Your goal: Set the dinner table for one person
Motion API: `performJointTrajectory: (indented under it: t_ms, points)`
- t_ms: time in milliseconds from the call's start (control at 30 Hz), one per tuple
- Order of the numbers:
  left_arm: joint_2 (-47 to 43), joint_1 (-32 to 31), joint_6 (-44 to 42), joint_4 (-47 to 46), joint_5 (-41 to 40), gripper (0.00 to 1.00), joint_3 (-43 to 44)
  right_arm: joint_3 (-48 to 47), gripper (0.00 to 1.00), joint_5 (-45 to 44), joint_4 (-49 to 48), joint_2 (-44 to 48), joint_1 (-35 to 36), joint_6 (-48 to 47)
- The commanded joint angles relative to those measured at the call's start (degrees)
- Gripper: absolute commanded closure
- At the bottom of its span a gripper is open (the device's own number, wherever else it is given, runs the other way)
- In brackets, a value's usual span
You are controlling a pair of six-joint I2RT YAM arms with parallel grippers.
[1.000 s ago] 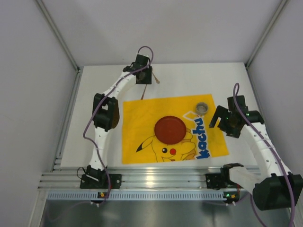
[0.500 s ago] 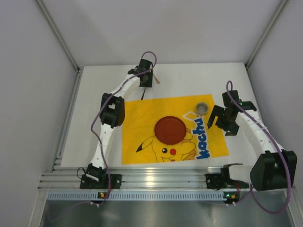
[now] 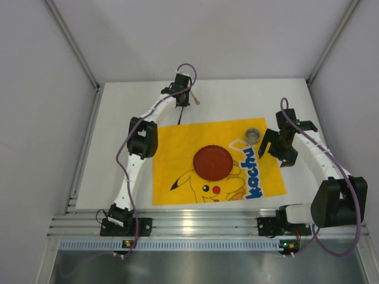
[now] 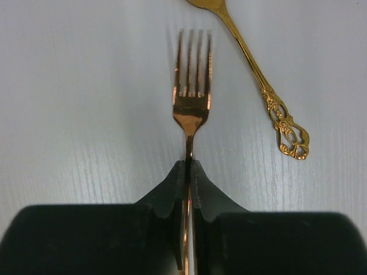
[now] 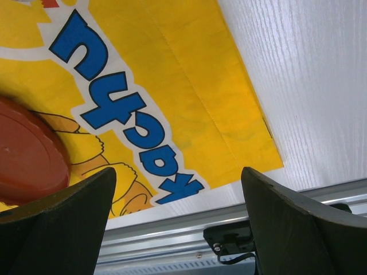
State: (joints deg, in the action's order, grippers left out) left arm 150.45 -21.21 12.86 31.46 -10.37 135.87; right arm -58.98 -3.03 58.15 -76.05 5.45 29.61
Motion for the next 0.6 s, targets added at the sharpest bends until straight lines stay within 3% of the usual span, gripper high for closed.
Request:
performJointTrajectory:
  t_ms: [0,33,267,567]
  points:
    - [3.8,2.5,1.6,1.6,2.5,0.94,0.3,-3.2,0.1,-0.8,0.7,-0.1,-0.7,0.5]
    - [3.8,2.9,2.4,1.5,3.3,1.0,0.3,-3.4,0.1,-0.9,0.9,-0.1,-0.7,0.5]
    - [1.1,5.7,5.0,-0.6,6.3,1.0,1.6,-4.0,0.1,-1.4,1.4,0.6,-0.7,0.8]
    - [-10.7,8.7,7.6,-4.0,7.7,1.0,2.7,-4.1,0.1,0.0,0.4,2.2,-0.6,0.9]
